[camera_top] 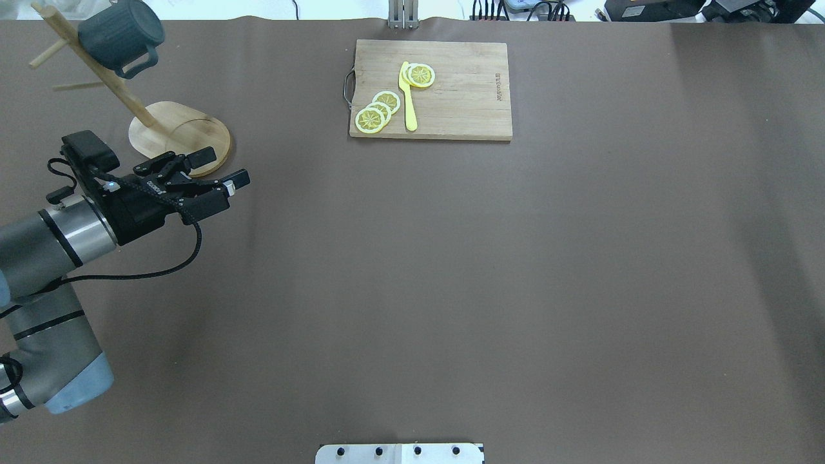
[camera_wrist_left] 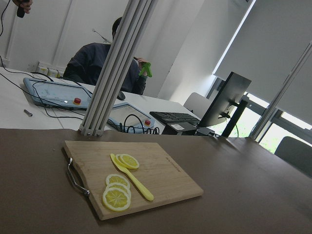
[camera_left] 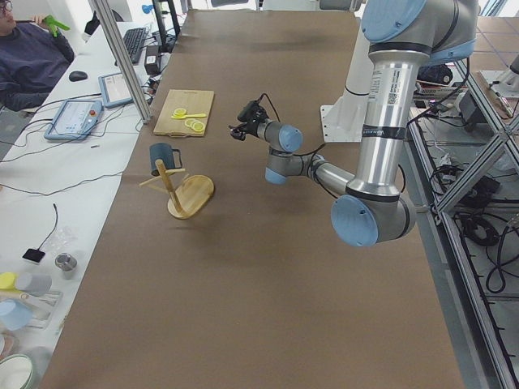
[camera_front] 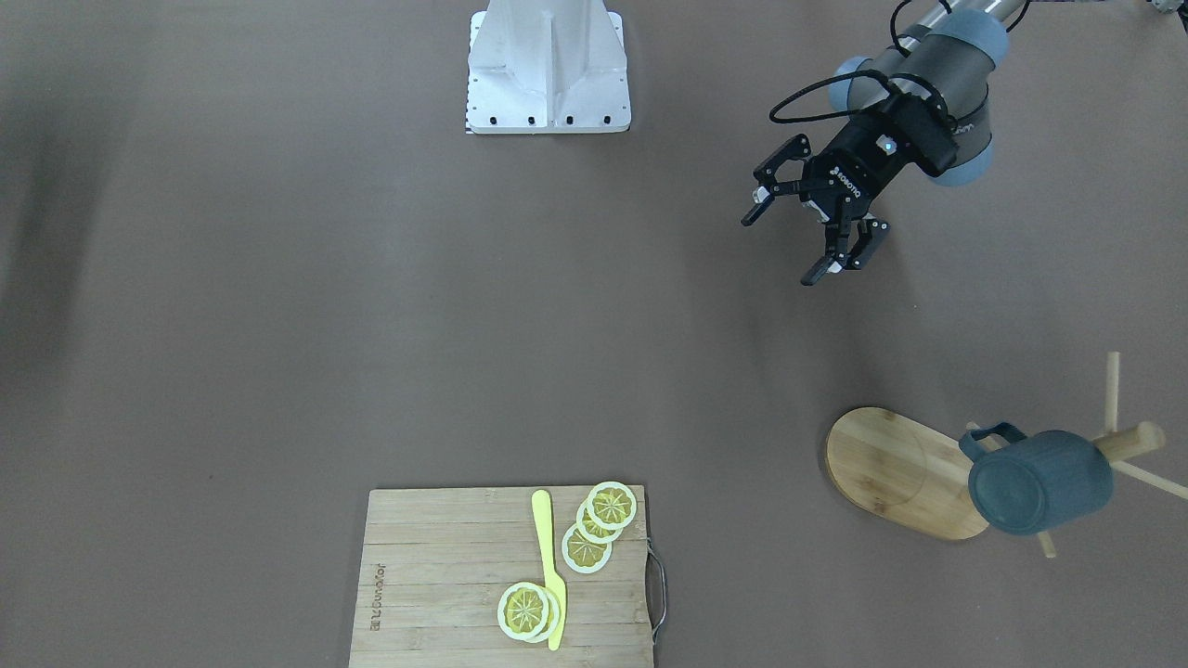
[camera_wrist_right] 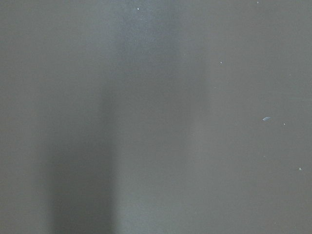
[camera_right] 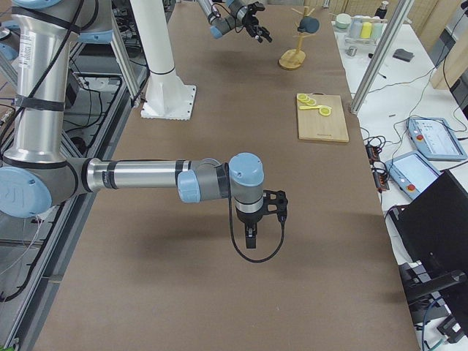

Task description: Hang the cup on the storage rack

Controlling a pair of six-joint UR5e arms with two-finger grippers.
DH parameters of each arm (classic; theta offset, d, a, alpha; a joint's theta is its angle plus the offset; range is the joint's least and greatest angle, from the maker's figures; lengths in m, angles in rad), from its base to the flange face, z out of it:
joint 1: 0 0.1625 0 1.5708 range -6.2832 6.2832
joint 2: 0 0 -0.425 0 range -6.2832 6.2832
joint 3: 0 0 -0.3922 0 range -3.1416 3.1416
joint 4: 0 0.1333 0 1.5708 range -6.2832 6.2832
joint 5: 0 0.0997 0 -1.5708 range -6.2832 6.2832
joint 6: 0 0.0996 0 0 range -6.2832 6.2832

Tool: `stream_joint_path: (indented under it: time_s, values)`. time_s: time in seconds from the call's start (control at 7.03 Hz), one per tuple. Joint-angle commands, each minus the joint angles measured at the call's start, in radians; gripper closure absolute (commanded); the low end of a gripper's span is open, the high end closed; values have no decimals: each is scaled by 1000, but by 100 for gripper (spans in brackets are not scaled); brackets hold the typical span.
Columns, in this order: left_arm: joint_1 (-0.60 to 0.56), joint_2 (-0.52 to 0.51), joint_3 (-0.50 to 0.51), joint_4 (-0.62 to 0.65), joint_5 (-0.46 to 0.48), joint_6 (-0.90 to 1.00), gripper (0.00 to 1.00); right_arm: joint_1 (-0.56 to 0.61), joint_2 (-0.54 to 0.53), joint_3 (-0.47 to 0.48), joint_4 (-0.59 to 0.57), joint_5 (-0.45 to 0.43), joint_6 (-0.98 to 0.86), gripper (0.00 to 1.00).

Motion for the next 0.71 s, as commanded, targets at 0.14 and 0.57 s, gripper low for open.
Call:
stream_joint_path:
  time_s: [0.14, 0.57]
  values:
    - [-10, 34, -103, 244, -2, 212, 1, 0, -1, -1, 0, 2, -2, 0]
    - [-140, 88, -172, 428, -184, 304, 1, 0, -1, -10, 6, 1, -2, 0]
